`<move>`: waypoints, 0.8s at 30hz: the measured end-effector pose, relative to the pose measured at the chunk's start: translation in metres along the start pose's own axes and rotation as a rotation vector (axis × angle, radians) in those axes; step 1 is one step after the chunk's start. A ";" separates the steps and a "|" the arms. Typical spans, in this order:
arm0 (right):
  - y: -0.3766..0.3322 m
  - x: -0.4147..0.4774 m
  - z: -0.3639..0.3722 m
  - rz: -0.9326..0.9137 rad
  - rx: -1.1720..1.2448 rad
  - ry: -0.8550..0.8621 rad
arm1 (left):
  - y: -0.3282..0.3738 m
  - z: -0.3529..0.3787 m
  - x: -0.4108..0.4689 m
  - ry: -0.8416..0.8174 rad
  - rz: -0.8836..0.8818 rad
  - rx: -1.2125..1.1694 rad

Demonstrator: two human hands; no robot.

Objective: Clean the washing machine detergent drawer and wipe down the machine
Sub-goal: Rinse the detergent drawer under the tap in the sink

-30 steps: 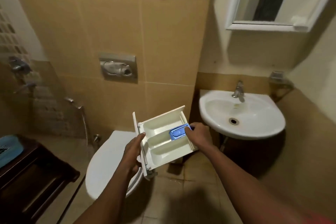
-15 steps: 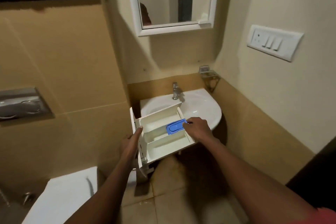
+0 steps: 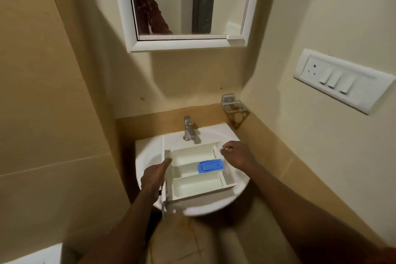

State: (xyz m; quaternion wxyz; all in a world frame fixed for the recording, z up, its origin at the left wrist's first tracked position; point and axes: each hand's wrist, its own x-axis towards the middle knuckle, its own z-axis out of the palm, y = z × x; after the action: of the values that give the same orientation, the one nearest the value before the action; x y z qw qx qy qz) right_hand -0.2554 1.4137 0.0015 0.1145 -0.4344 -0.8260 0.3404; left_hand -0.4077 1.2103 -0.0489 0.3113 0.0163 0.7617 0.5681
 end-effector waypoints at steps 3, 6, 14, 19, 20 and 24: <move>-0.013 0.040 0.001 -0.033 -0.019 0.017 | 0.012 0.007 0.033 -0.105 -0.079 0.004; -0.026 0.074 0.006 -0.042 -0.022 0.010 | 0.015 0.018 0.058 -0.168 -0.091 0.021; -0.044 0.129 0.037 -0.041 -0.011 -0.018 | 0.015 0.027 0.077 -0.223 -0.191 -0.018; -0.054 0.165 0.058 -0.070 -0.045 -0.080 | 0.019 0.039 0.090 -0.189 -0.206 -0.029; -0.057 0.173 0.061 -0.091 -0.064 -0.087 | 0.019 0.041 0.094 -0.174 -0.202 -0.025; -0.064 0.203 0.073 -0.186 -0.125 -0.166 | 0.018 0.050 0.102 -0.120 -0.197 -0.038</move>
State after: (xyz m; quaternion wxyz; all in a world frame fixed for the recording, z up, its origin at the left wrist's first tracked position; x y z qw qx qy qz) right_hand -0.4526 1.5164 -0.0323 0.0496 -0.3325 -0.8890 0.3110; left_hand -0.4708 1.2983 -0.0882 0.4109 -0.0305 0.7287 0.5470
